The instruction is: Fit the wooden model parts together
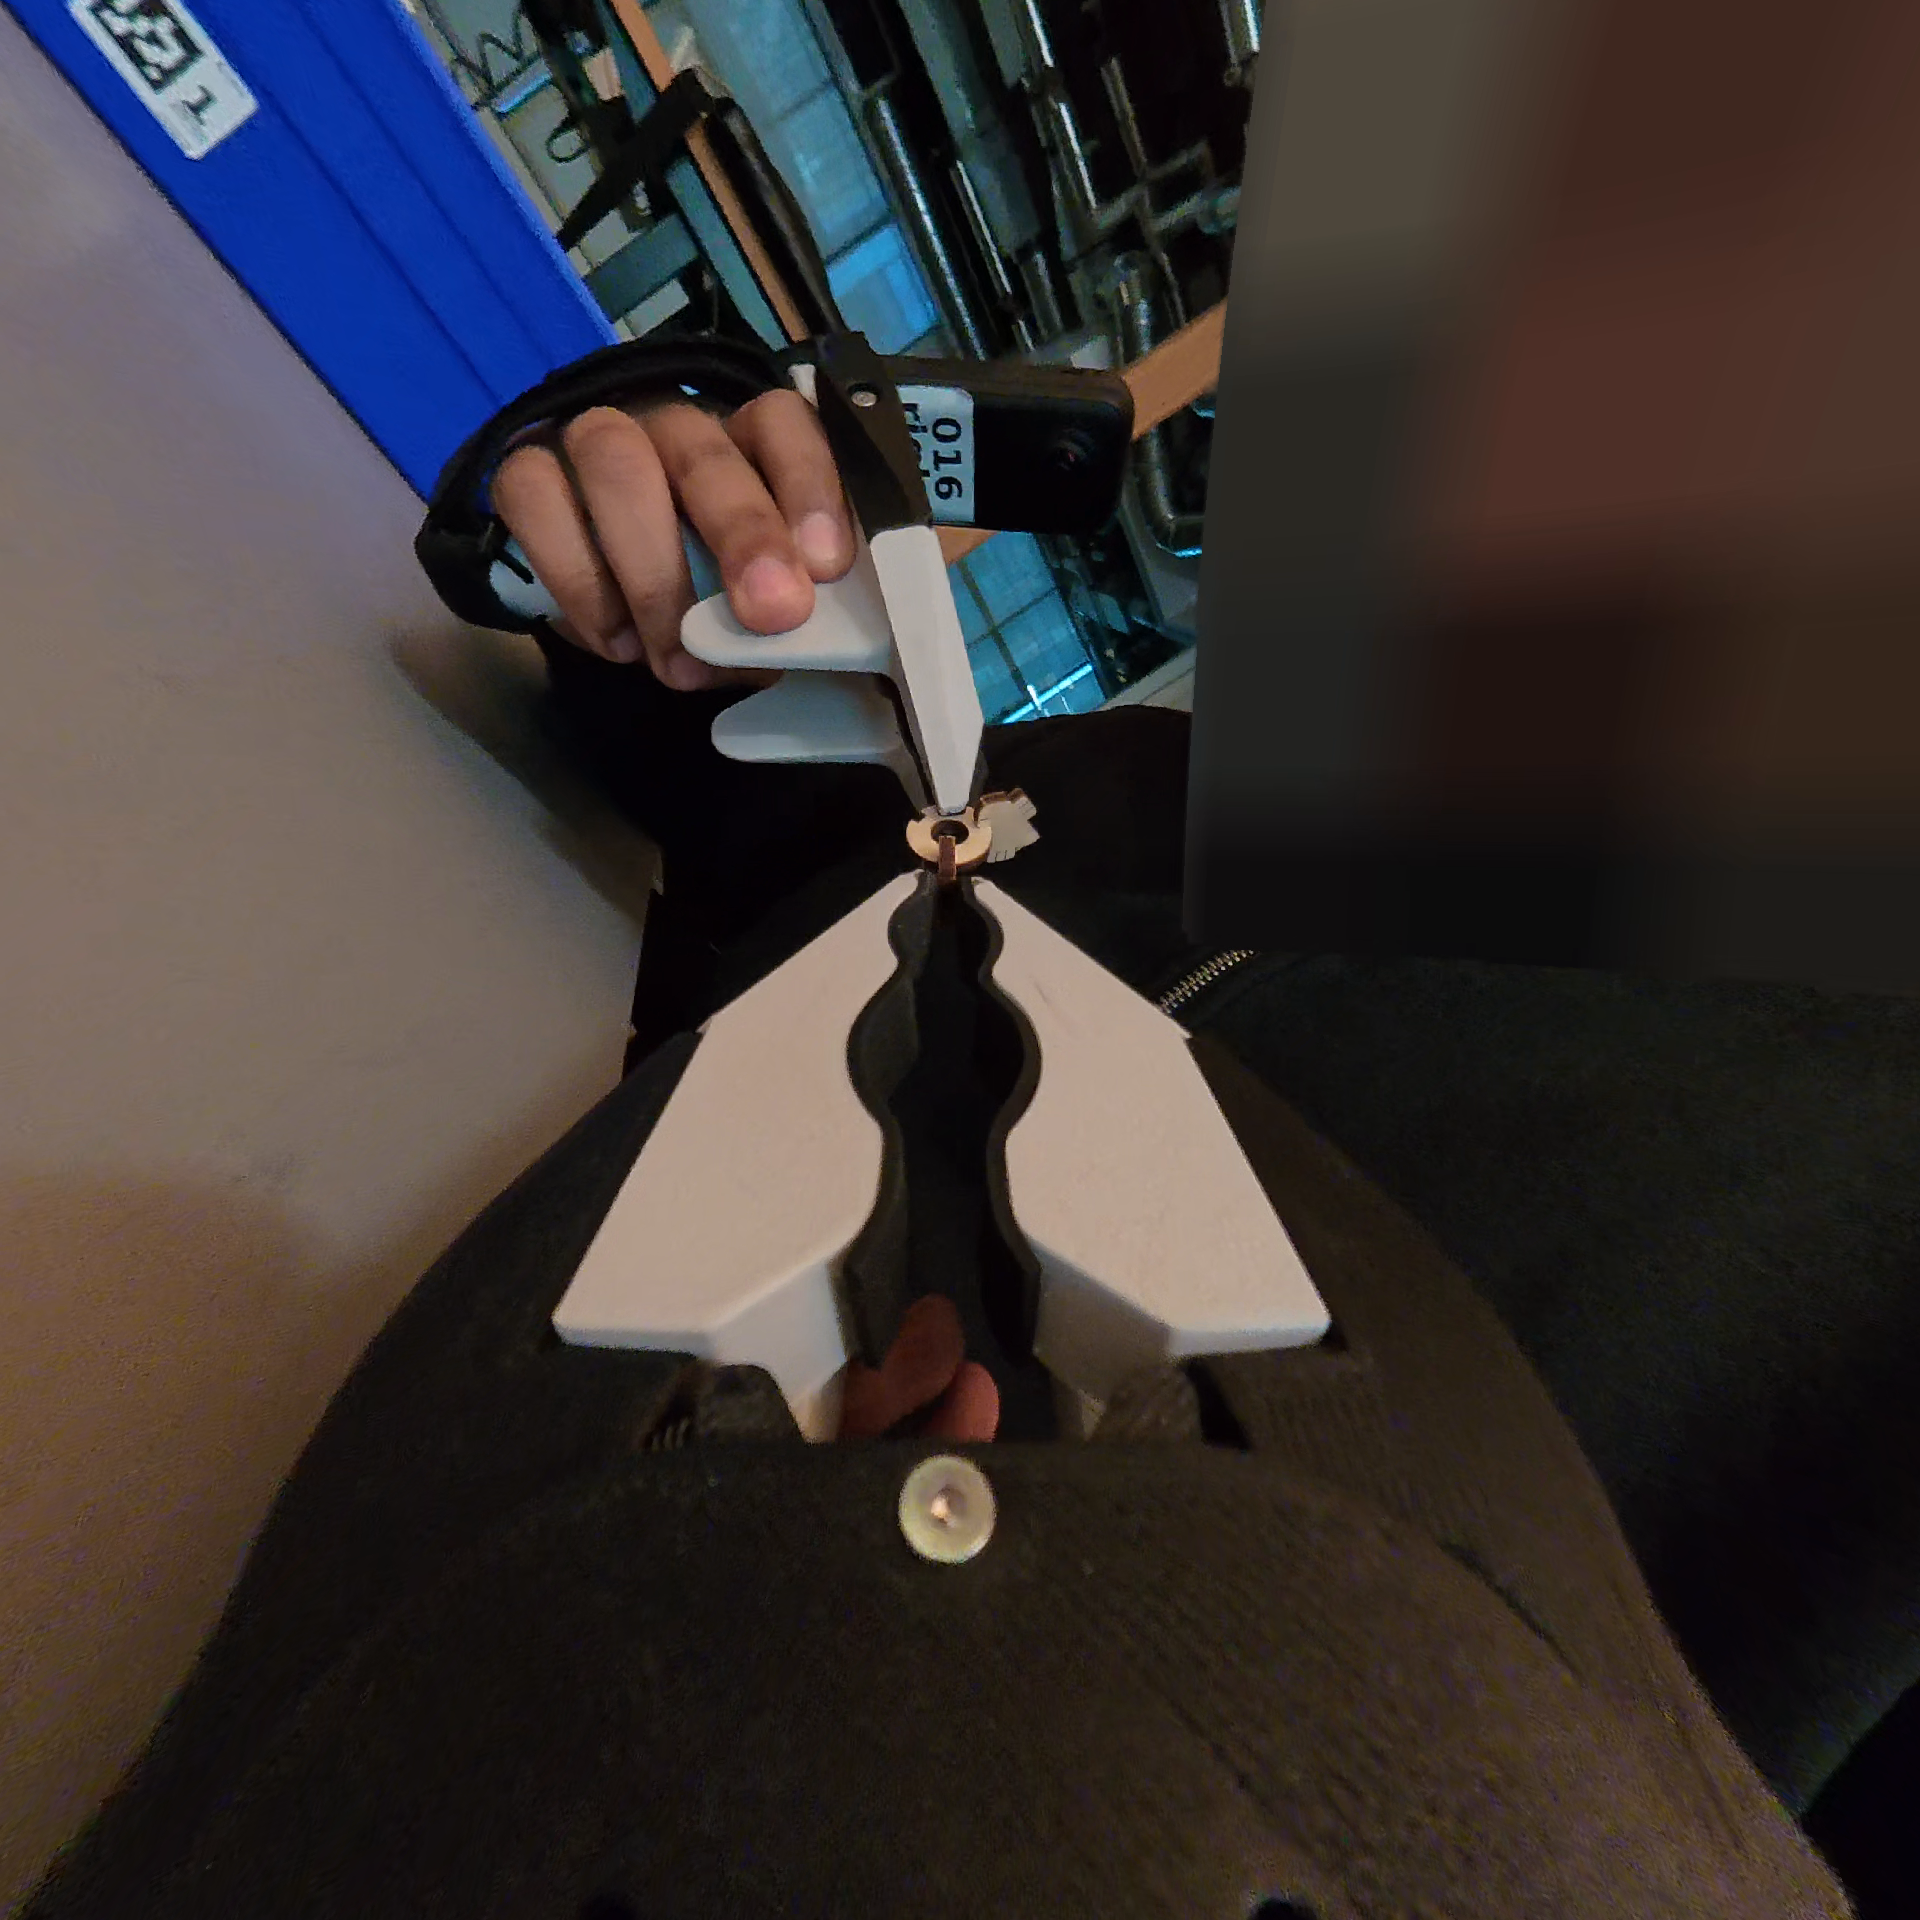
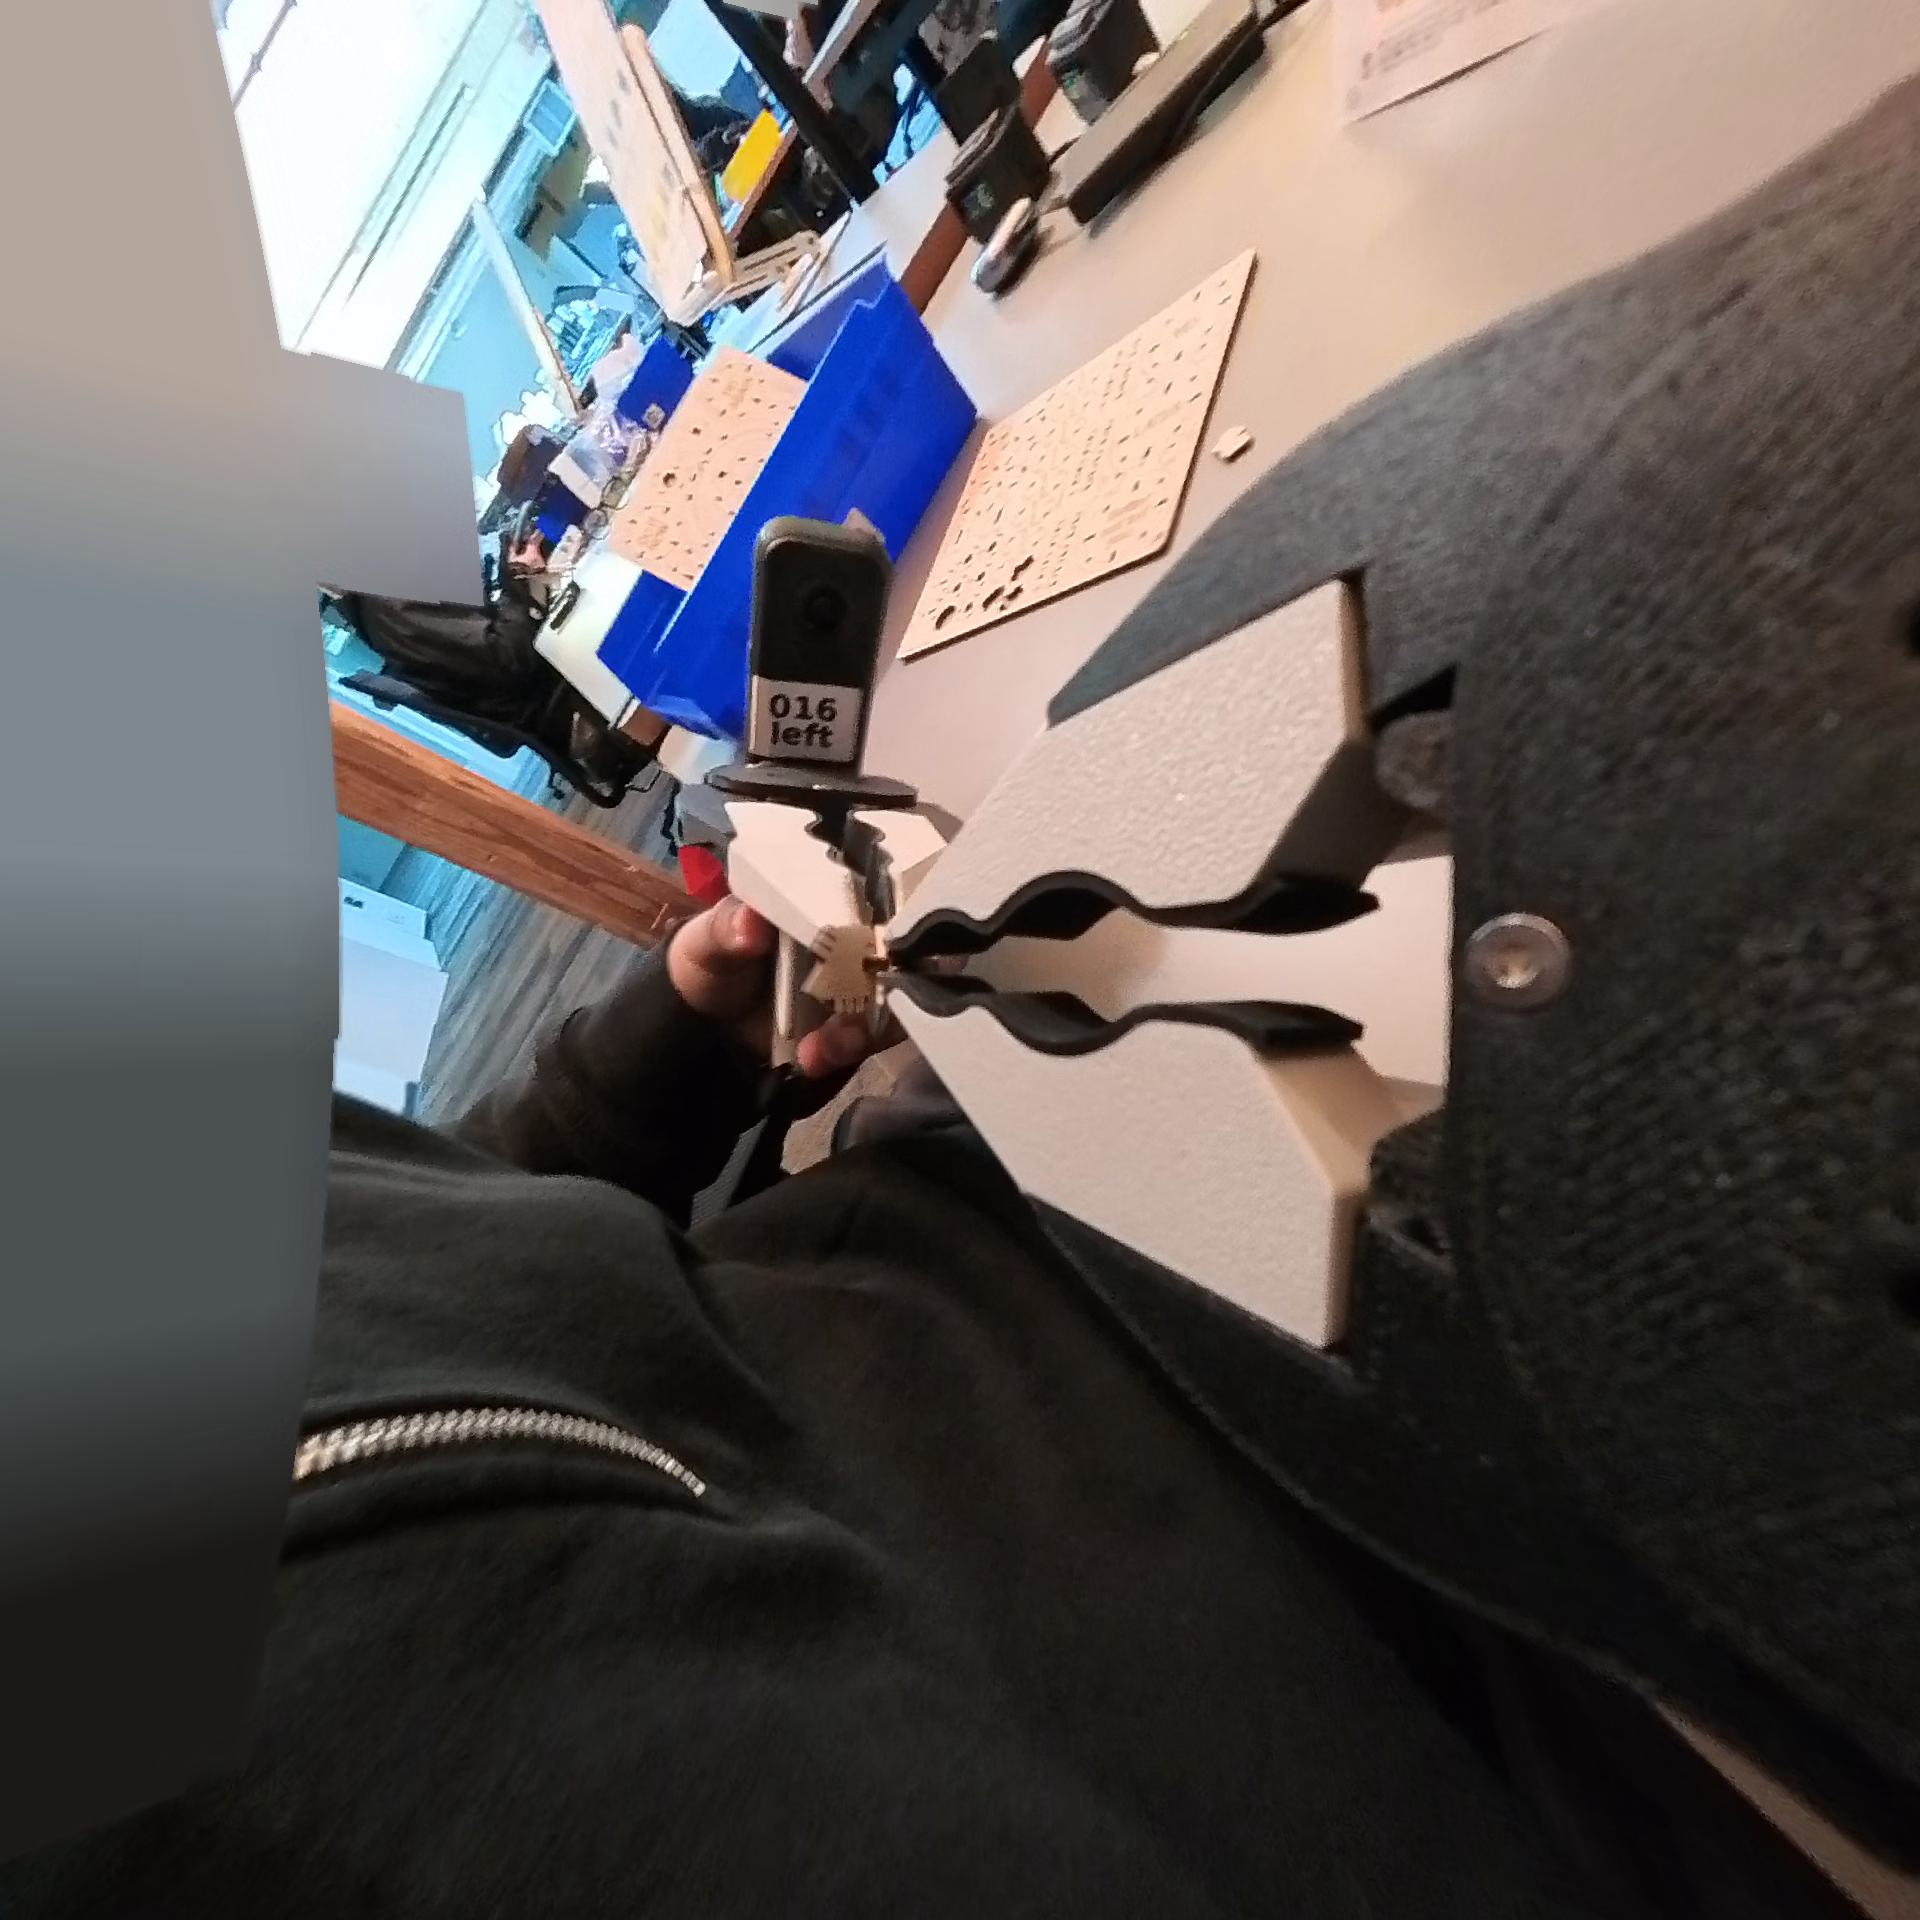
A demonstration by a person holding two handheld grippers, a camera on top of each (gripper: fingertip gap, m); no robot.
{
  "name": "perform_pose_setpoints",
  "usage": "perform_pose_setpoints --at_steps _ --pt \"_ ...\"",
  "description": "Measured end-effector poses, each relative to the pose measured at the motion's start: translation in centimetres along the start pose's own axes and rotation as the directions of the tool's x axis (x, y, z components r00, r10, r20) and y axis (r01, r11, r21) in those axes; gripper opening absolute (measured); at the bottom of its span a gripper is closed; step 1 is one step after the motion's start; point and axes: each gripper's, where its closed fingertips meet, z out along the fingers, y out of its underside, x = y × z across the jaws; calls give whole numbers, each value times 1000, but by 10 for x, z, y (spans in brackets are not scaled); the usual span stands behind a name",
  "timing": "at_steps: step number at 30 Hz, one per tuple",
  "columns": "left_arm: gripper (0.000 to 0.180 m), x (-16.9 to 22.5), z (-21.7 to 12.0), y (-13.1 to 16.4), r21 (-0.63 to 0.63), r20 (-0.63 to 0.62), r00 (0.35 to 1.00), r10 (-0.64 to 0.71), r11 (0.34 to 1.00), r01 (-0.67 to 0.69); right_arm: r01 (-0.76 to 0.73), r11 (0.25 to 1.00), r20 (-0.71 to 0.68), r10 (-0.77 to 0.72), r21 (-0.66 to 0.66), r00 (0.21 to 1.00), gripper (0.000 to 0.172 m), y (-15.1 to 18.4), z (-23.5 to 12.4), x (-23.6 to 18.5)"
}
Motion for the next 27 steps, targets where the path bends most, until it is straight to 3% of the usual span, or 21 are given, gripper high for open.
perform_pose_setpoints --at_steps 6,27 --pt "1 5 4 2 -8 -42 998 52 999 -52 -22 999 30 21 27 999 0 -6 -1 -4" --pt "0 -3 3 0 69 -61 998 12 998 -8 -100 994 44 98 38 994 0 1 -4 0"
